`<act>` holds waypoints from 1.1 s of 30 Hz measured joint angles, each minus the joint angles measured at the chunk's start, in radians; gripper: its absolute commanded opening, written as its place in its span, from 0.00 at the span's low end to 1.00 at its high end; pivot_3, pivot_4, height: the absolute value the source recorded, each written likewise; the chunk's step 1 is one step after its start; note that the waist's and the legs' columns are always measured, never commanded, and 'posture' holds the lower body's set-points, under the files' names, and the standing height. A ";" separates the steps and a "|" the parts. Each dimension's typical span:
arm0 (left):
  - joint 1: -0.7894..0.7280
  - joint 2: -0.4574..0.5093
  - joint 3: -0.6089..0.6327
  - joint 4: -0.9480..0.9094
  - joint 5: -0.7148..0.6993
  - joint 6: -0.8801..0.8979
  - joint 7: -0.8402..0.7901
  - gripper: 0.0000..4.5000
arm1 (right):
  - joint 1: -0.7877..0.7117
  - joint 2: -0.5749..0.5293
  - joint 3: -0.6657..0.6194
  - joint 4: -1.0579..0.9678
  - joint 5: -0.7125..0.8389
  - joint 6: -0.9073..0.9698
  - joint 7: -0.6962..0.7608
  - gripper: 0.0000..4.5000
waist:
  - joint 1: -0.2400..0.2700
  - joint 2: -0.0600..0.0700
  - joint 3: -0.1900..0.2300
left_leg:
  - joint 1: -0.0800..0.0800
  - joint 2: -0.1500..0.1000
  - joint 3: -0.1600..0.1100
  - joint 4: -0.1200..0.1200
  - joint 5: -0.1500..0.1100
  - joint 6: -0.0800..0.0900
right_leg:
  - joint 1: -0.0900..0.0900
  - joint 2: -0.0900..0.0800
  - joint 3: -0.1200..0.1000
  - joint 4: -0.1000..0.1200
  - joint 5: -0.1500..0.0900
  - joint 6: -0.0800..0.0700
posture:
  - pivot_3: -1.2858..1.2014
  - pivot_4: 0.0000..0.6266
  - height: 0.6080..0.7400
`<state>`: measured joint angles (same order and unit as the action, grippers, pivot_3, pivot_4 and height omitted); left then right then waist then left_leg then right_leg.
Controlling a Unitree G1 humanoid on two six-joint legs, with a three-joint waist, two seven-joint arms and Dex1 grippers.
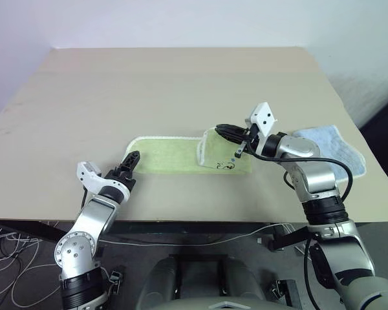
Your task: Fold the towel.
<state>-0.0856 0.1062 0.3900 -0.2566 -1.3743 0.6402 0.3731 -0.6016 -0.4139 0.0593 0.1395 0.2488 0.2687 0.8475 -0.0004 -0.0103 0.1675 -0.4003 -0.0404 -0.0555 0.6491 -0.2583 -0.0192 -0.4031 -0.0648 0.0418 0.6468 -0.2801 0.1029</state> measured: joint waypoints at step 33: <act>-0.208 0.394 -0.027 0.123 0.215 0.019 -0.420 0.00 | 0.096 -0.035 -0.032 -0.098 0.001 0.032 -0.095 0.04 | -0.009 -0.002 0.002 | -0.005 0.000 -0.001 -0.001 0.000 -0.001 | -0.005 0.000 -0.001 -0.001 0.000 0.000 | 0.52 0.24 1.00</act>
<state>-0.2932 0.4997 0.3633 -0.1338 -1.1590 0.6591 -0.0471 -0.5054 -0.4494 0.0269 0.0412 0.2503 0.3003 0.7521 -0.0089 -0.0125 0.1691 -0.4053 -0.0407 -0.0563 0.6479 -0.2580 -0.0198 -0.4079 -0.0650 0.0412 0.6458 -0.2801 0.1029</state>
